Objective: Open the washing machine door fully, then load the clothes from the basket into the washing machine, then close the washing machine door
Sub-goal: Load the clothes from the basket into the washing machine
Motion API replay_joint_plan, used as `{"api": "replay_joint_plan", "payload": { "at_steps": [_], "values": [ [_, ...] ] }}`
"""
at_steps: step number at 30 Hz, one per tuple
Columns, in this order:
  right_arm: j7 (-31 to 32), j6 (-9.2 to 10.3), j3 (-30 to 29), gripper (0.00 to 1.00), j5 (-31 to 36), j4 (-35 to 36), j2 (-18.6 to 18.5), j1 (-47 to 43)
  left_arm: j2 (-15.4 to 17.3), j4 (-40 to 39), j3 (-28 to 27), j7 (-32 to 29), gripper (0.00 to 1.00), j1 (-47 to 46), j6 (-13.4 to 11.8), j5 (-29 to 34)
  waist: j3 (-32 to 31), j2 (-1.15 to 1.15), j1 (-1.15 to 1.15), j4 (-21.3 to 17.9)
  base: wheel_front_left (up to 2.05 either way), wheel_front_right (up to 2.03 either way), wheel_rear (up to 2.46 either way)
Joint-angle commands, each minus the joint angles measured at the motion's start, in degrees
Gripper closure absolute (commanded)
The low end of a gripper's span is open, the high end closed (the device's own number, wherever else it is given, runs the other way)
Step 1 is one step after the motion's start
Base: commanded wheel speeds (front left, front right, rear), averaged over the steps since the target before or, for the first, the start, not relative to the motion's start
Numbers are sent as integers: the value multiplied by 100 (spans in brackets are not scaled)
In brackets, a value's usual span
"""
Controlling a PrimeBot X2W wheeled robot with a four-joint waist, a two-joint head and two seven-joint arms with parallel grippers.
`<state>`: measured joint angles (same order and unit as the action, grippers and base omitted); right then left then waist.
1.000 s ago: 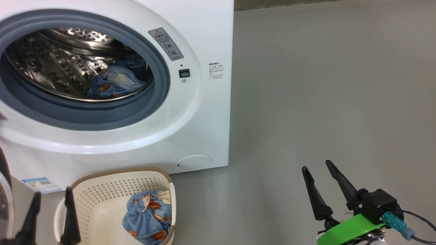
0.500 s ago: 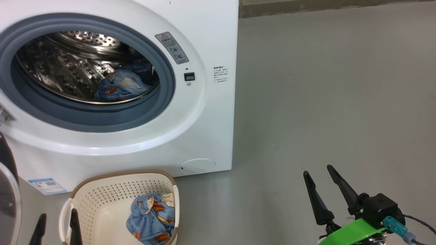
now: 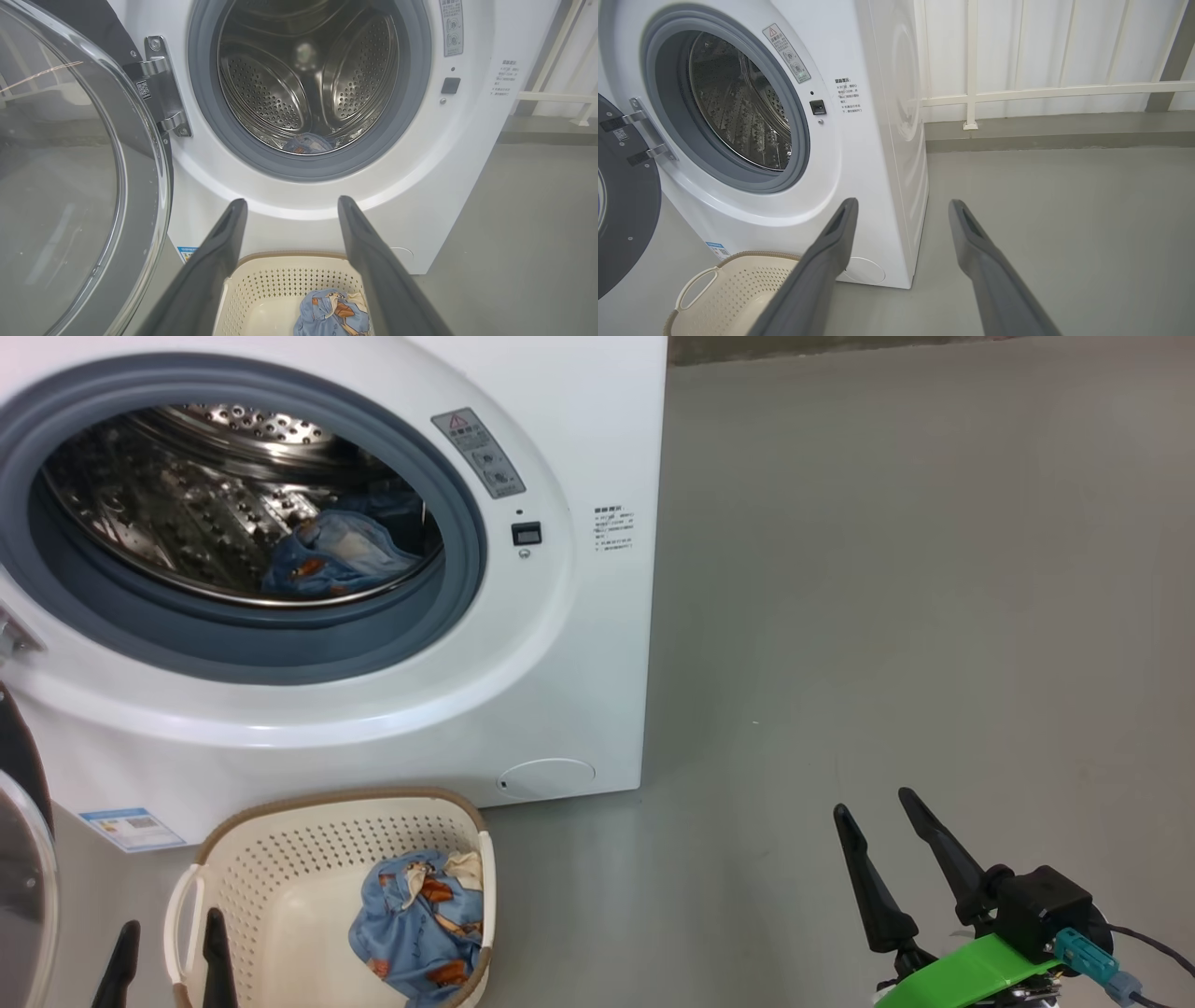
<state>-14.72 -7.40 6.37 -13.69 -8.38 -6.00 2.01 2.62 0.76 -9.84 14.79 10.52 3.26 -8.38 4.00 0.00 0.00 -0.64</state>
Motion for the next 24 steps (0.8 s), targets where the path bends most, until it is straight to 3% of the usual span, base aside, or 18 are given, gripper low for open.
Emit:
{"api": "replay_joint_plan", "payload": {
  "at_steps": [1,9,24],
  "values": [
    [-28,-9,105,0,25,136,-37,76,28,-94,-156,21,0,-254,-50,-31,46,0,0,9,0,0,0],
    [-28,-9,76,0,50,108,0,61,27,79,-105,21,0,-484,-18,-231,419,0,0,7,0,0,0],
    [-28,-9,42,0,181,251,81,359,262,1959,65,21,0,-1797,320,-592,1527,0,0,-216,0,0,0]
  ]
}}
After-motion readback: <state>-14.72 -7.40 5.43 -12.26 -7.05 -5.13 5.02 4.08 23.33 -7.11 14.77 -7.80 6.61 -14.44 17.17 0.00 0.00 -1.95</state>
